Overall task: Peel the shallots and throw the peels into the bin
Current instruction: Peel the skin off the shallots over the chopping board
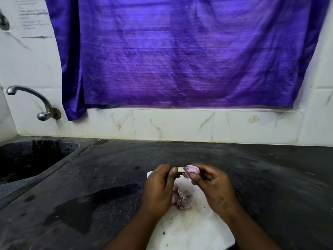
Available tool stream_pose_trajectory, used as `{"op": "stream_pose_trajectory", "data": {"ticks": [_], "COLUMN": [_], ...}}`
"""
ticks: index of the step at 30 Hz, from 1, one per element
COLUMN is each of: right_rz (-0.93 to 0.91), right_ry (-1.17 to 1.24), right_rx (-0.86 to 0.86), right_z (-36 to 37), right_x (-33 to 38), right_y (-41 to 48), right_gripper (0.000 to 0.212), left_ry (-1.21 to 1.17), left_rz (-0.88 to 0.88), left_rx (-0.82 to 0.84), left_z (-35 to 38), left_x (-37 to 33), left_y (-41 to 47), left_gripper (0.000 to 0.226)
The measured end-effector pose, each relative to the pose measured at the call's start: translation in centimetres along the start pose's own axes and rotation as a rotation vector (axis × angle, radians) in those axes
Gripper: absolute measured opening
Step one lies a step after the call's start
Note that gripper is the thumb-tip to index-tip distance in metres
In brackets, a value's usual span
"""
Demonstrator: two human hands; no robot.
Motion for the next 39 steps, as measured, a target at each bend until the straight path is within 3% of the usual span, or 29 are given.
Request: {"op": "stream_pose_trajectory", "data": {"ticks": [5, 9, 24, 28, 34, 39], "right_rz": [0.027, 0.031, -0.045, -0.032, 0.048, 0.090], "right_ry": [0.020, -0.004, -0.215, -0.139, 0.095, 0.092], "right_rx": [0.060, 0.078, 0.119, 0.149, 0.093, 0.066], "right_z": [-0.1, 0.1, 0.3, 0.3, -0.3, -0.2], "right_x": [0.6, 0.4, 0.5, 0.7, 1.6, 1.4], "right_y": [0.0, -0.1, -0.5, -0.5, -0.4, -0.3], "right_gripper": [0.023, 0.021, 0.024, 0.021, 0.022, 0.029], "left_ry": [-0.014, -0.069, 0.275, 0.192, -0.044, 0.107], "left_rz": [0.005, 0.036, 0.113, 0.063, -0.204, -0.096], "left_rx": [-0.049, -0.036, -0.047, -0.096, -0.253, -0.119], "left_z": [-0.1, 0.0, 0.0, 0.1, -1.0, -0.8], "left_x": [-0.5, -0.8, -0.9, -1.1, 0.4, 0.1], "left_y": [-0.2, 0.0, -0.3, 0.0, 0.7, 0.3], "left_gripper": [0.003, 0.011, 0.009, 0.013, 0.027, 0.020]}}
Point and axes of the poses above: each hand's wrist, its own y-axis towards the middle knuckle, its own z-axis out of the palm, x = y × z, the point moved 1 cm from there along y, towards the middle knuckle, and after that the axes turned 8 degrees about -y, right-handed, at the moved point
